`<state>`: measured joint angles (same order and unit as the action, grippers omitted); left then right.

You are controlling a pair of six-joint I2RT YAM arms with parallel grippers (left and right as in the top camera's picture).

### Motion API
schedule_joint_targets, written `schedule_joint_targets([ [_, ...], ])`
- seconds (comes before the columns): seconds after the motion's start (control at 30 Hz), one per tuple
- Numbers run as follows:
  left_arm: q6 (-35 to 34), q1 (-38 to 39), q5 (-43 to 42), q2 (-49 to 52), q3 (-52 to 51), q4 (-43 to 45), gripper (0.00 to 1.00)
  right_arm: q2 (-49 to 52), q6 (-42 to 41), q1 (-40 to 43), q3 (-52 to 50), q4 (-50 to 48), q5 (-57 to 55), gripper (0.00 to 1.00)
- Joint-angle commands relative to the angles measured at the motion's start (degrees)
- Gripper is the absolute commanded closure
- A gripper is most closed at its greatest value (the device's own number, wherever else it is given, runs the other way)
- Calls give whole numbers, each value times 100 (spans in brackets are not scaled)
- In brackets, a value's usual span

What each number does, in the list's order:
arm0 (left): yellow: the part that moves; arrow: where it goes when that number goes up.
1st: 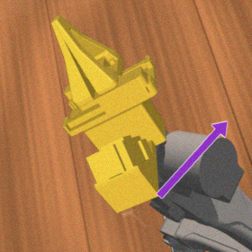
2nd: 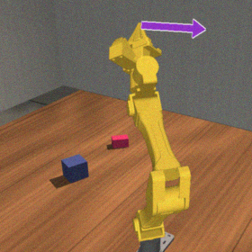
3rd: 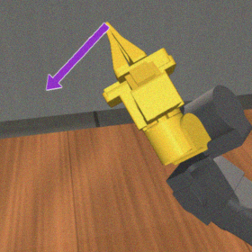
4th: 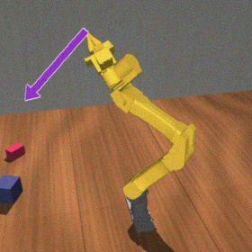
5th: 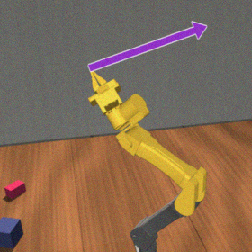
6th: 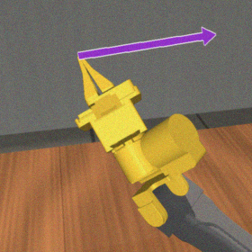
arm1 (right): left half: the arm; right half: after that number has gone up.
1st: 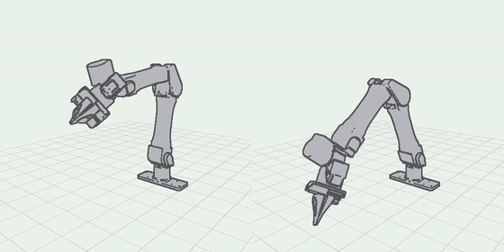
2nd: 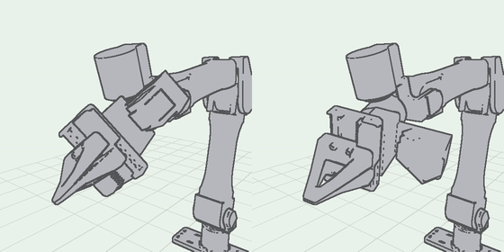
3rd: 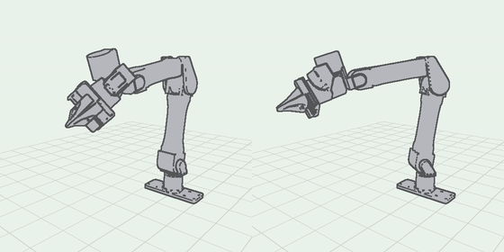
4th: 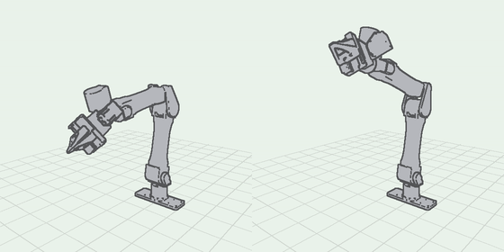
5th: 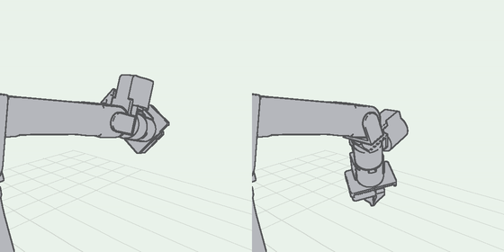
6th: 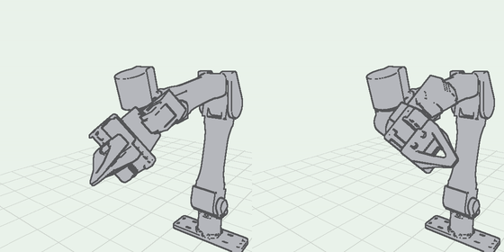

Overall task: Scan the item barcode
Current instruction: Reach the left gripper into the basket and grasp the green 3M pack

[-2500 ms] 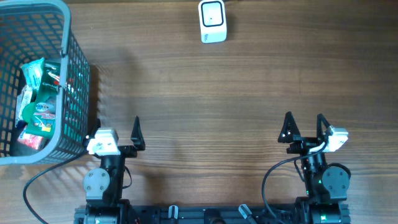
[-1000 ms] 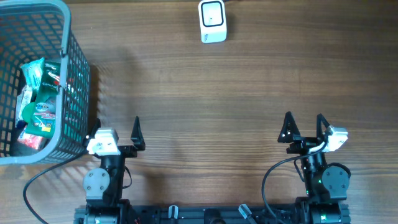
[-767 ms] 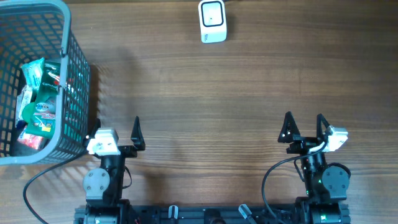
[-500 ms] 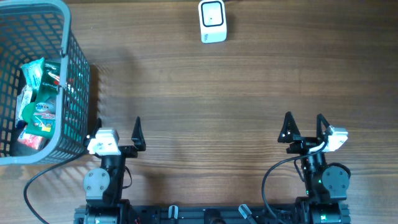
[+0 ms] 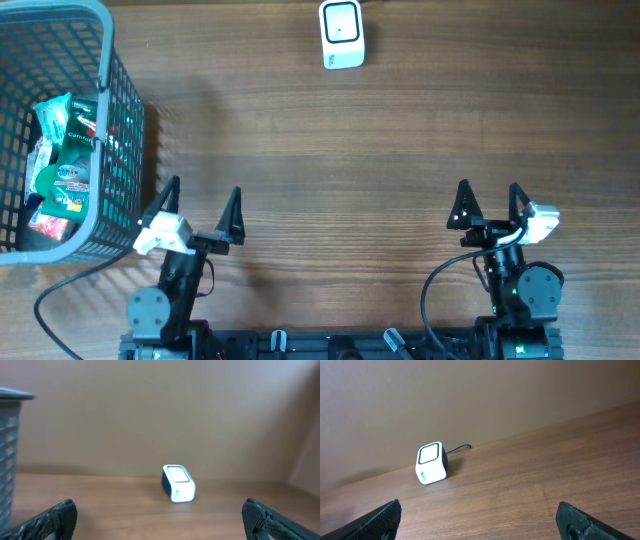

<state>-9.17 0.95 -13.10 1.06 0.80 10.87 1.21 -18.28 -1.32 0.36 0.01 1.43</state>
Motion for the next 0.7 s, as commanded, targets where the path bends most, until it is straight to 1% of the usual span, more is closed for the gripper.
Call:
schedule_joint_targets([
  [0.0,-72,-48,-380,0,348,-457,0,17,9,22,-7,-15,48,0],
  [0.07,-57,-48,-378,96,608,-772,0,17,9,22,-7,-15,48,0],
  [0.17,-28,-48,-223,448,1034,-896,0,17,9,22,-7,-15,48,0],
  [0.33,-31,-48,46,1593,1915,-1213,0,17,7,22,-7,-15,48,0],
  [0.47,-31,-48,52,3187,3224,-1864,0,17,7,22,-7,-15,48,0],
  [0.53,-31,-48,50,3875,3945,-2361,0,17,9,22,-7,-15,48,0],
  [0.6,-31,-48,48,4636,4907,-3036,0,17,9,22,-7,-15,48,0],
  [0.67,-28,-48,46,5139,5737,-3659,0,17,9,22,-7,-15,48,0],
])
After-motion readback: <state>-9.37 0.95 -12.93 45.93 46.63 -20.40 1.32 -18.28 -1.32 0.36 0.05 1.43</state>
